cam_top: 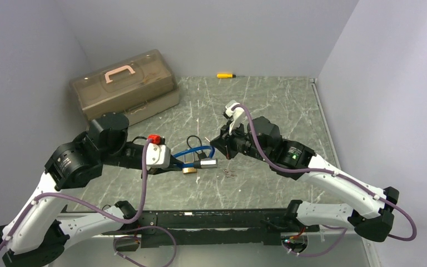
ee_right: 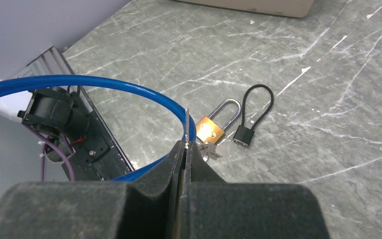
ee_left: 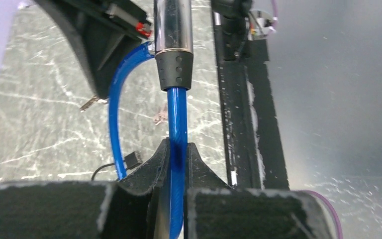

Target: Unlock with the key

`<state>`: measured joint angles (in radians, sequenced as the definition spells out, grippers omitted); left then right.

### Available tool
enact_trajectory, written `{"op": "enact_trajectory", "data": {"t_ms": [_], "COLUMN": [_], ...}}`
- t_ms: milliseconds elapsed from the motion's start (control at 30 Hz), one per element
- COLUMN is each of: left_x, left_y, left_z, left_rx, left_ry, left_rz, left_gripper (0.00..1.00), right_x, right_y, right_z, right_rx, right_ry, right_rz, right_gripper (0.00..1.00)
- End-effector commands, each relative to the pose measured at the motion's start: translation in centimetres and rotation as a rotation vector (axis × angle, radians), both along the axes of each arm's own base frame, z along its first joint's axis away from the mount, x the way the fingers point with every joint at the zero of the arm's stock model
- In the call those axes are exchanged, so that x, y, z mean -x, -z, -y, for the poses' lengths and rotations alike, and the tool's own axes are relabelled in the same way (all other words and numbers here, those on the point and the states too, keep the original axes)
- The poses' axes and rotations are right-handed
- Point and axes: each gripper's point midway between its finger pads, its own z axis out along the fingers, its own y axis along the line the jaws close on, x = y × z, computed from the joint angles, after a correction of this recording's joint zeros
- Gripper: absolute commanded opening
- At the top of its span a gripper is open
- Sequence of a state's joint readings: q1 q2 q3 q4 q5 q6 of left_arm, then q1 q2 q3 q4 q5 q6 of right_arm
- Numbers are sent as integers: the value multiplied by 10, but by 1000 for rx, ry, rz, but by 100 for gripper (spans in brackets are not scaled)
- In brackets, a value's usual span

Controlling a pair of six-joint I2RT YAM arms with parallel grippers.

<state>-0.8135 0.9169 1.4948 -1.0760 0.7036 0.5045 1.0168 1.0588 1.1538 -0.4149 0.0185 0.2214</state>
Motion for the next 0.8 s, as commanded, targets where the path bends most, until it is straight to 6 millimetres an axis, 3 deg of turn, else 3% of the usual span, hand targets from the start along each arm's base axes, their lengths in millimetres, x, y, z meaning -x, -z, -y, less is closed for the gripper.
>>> {"op": "enact_trajectory", "data": {"t_ms": [0, 133, 333, 467, 533, 667, 767], "left_x": [-48, -77, -83, -66, -47, -6, 10], "left_y": [-29, -23, -4, 34, 55, 71, 82], "left_z": [5, 0, 1, 4, 3, 2, 1], "left_rx": [119, 109, 85, -42, -106, -137, -167], "left_ry": [-234, -368, -371, -271, -179, 37, 115], "left_rz": [122, 181, 212, 111, 42, -44, -121], "left_gripper": [0, 0, 0, 0, 0, 0, 2], "right_x": [3, 6, 11, 11, 7, -15, -30], "right_y": [-10, -9, -8, 3, 13, 28, 32], "right_z": [-5, -10, -17, -18, -12, 18, 40], "right_rx": [-83, -118, -132, -117, -88, 12, 69], "right_ry": [11, 7, -10, -1, 36, 204, 295], "right_rz": [-5, -26, -45, -72, -78, -31, 1], "right_gripper": [0, 0, 0, 0, 0, 0, 0]}}
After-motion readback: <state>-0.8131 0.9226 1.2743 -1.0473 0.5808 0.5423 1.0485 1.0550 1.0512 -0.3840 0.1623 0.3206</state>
